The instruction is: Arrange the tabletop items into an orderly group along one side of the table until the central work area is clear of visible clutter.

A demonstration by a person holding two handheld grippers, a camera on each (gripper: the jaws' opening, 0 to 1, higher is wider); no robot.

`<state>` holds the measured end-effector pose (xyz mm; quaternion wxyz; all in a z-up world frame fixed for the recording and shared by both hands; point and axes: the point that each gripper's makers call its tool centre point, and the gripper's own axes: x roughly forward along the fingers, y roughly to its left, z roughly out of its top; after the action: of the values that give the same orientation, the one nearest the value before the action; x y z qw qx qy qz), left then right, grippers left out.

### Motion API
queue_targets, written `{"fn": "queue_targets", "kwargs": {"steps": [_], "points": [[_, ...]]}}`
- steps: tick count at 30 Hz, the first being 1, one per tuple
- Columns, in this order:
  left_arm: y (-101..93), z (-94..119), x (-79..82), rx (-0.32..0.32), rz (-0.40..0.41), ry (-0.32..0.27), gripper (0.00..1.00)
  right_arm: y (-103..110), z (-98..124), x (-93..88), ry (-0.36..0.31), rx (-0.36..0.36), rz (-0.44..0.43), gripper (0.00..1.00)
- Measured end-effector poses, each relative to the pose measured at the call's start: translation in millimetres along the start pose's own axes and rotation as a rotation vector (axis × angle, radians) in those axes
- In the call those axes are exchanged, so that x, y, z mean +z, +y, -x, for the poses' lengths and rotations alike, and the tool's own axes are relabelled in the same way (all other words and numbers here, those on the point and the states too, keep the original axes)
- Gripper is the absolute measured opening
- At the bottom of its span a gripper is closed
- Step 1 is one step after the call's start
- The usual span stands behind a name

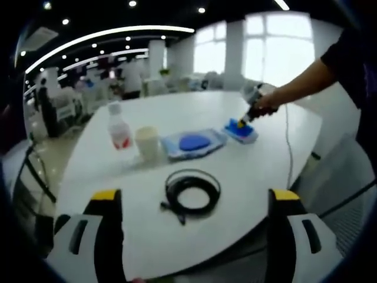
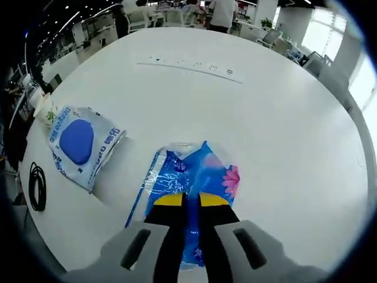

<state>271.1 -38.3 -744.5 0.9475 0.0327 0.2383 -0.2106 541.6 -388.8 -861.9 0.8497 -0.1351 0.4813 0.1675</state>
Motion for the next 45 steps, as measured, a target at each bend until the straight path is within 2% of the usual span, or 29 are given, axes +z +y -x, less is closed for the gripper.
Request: {"fn": "queue_targets", "kwargs": {"steps": [8, 19, 29, 36, 41, 45], "points": [[1.3, 0, 1.2, 0.001, 0.001, -0.007, 1.00, -1, 5, -0.1, -0.011, 0.004, -0.047, 0.00], [-0.8, -2, 2.0, -0.014, -0.001, -0.010, 1.00, 3, 28, 8.2, -0.045, 0.037, 0.003, 0.00], [1.2, -1, 3.5, -0.003, -0.008, -0.023, 1.00, 8, 45, 15.4, -0.068, 0.085, 0.088, 0.00], [2.9, 0, 3.6, 0.005, -0.007, -0.026, 1.00, 14, 57, 18.8, -0.075, 0.132, 0.217, 0.00], [2.9, 0, 2.3, 0.005, -0.006, -0.021, 1.00, 18, 62, 20.8, -0.082, 0.159, 0.270, 0.00], [4.0, 0, 2.4, 0.011, -0.009, -0.022, 1.00, 24, 66, 23.1, -0.092, 0.185, 0.353, 0.00]]}}
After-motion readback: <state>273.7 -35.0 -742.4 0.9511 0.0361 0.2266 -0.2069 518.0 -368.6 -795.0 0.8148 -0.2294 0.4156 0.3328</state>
